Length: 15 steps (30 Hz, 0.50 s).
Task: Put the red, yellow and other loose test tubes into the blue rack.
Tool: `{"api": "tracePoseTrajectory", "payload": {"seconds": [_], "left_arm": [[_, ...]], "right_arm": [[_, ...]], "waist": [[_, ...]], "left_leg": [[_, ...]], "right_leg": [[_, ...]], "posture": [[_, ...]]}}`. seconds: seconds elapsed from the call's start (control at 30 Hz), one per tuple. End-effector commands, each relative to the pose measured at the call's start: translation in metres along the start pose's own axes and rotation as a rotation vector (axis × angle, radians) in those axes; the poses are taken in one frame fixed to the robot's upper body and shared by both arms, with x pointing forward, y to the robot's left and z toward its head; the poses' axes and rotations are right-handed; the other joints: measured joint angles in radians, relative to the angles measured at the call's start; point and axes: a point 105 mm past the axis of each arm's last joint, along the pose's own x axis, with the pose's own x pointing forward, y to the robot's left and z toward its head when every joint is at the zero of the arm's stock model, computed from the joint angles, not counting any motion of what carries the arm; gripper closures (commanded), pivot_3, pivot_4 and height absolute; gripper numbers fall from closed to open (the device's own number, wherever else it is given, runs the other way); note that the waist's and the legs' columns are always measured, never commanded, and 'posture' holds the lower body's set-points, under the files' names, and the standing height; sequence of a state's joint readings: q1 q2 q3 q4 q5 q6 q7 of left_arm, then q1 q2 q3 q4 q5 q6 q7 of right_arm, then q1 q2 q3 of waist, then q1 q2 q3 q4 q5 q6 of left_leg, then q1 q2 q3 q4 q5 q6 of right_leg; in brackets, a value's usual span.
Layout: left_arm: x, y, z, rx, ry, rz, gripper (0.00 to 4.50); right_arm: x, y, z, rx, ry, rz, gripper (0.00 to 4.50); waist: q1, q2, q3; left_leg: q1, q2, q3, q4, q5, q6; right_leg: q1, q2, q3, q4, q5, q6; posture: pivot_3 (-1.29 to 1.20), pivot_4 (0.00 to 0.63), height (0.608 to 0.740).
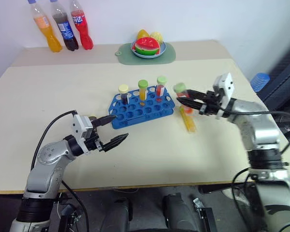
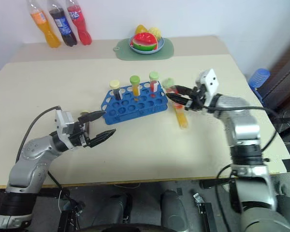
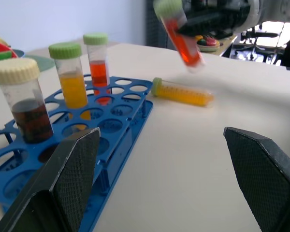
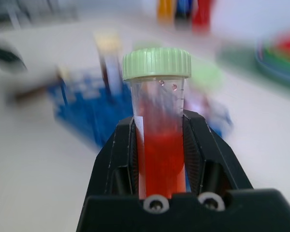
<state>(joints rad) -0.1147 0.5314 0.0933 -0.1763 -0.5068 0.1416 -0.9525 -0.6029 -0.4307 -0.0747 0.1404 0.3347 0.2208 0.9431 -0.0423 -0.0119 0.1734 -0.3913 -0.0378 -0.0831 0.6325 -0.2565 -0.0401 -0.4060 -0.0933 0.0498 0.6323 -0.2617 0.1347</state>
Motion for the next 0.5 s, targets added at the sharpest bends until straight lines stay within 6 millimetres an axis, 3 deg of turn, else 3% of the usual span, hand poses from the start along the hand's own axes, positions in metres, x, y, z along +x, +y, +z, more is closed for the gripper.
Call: {"api": "tracePoseTrajectory", "payload": {"seconds": [0.03, 0.23, 0.5], "left_arm": [[0.0, 0.003, 0.008, 0.023, -0.028, -0.002, 0.23], [-0.002, 0.002, 0.01, 0.026, -0.023, 0.003, 0.23], [-0.01, -0.003, 0.013, 0.027, -0.014, 0.033, 0.23]], "right_arm": [[0.018, -0.002, 0.009, -0.071, -0.129, -0.09, 3.71], [0.042, -0.001, -0.007, -0.051, -0.204, -0.165, 3.71], [0.047, 0.003, -0.041, -0.041, -0.153, -0.178, 3.71]], "waist": [[0.002, 0.0, 0.0], [0.002, 0.0, 0.0], [-0.002, 0.0, 0.0]], "left_leg": [[0.0, 0.0, 0.0, 0.0, 0.0, 0.0], [0.0, -0.001, -0.001, 0.0, 0.0, -0.001], [0.0, 0.0, -0.001, -0.001, 0.0, -0.001]], "right_leg": [[0.0, 0.0, 0.0, 0.0, 0.0, 0.0], [-0.001, -0.001, 0.0, 0.0, 0.0, 0.0], [-0.001, -0.001, 0.0, 0.0, 0.0, 0.0]], "posture": [[0.0, 0.15, 0.74], [0.0, 0.15, 0.74], [0.0, 0.15, 0.74]]}}
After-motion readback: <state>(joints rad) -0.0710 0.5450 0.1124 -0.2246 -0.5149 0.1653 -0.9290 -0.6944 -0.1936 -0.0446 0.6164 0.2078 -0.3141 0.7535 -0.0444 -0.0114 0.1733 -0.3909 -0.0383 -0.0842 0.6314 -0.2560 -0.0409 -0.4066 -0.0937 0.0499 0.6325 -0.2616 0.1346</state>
